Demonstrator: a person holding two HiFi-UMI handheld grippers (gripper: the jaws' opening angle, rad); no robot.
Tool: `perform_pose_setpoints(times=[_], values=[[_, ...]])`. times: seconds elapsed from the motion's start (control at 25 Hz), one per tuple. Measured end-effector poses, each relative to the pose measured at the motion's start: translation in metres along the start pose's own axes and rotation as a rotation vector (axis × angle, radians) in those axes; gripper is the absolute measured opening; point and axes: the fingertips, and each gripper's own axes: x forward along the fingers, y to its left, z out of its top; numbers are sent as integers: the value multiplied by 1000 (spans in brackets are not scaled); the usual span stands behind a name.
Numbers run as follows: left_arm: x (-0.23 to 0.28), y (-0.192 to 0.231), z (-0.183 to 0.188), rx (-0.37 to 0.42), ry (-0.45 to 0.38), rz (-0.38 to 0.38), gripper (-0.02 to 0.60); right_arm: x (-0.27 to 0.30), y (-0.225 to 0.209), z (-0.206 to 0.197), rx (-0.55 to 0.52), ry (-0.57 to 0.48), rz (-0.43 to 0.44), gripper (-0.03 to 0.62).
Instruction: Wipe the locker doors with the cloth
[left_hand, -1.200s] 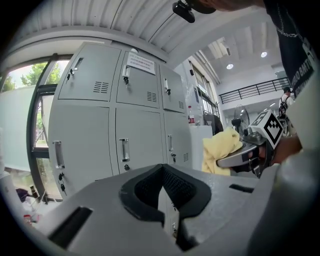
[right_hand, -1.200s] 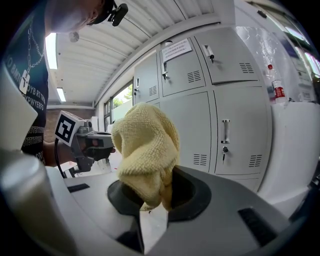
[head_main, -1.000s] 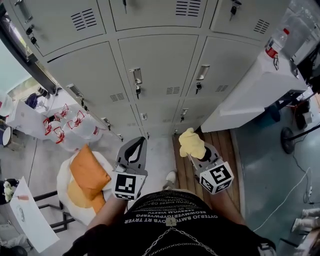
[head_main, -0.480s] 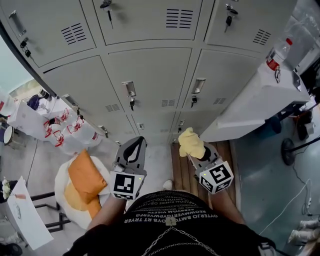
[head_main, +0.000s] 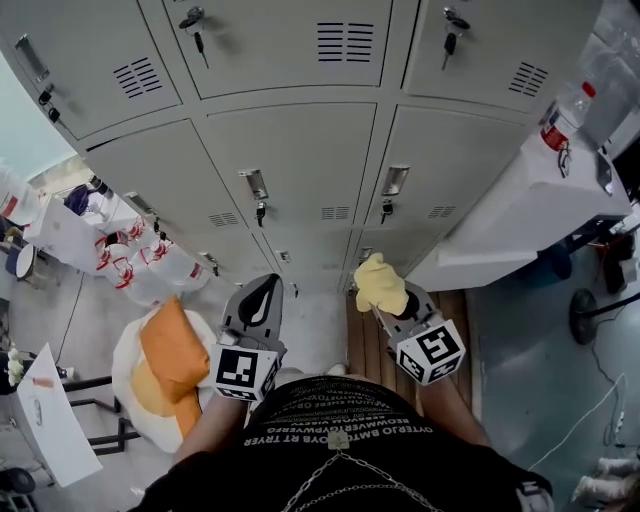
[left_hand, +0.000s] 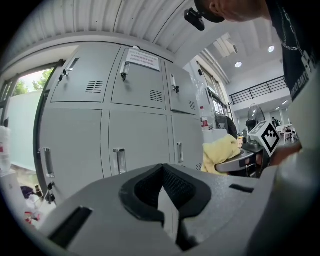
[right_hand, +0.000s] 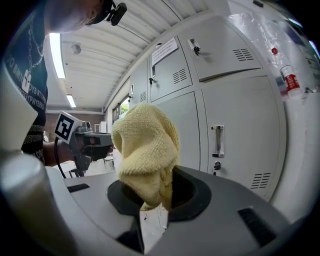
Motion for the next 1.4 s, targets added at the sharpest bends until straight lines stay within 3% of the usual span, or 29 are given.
perform_pose_setpoints(times=[0.48,0.96,1.4], values=[[5,11,4,21,23,29,6,22,-7,7,-13,-2,37,78],[56,44,6,5,-6,-6,6,60,-29,26,-12,-19,10,78],[87,87,2,-16,-2,10,6,117,-34,47,-40,-10,52,78]])
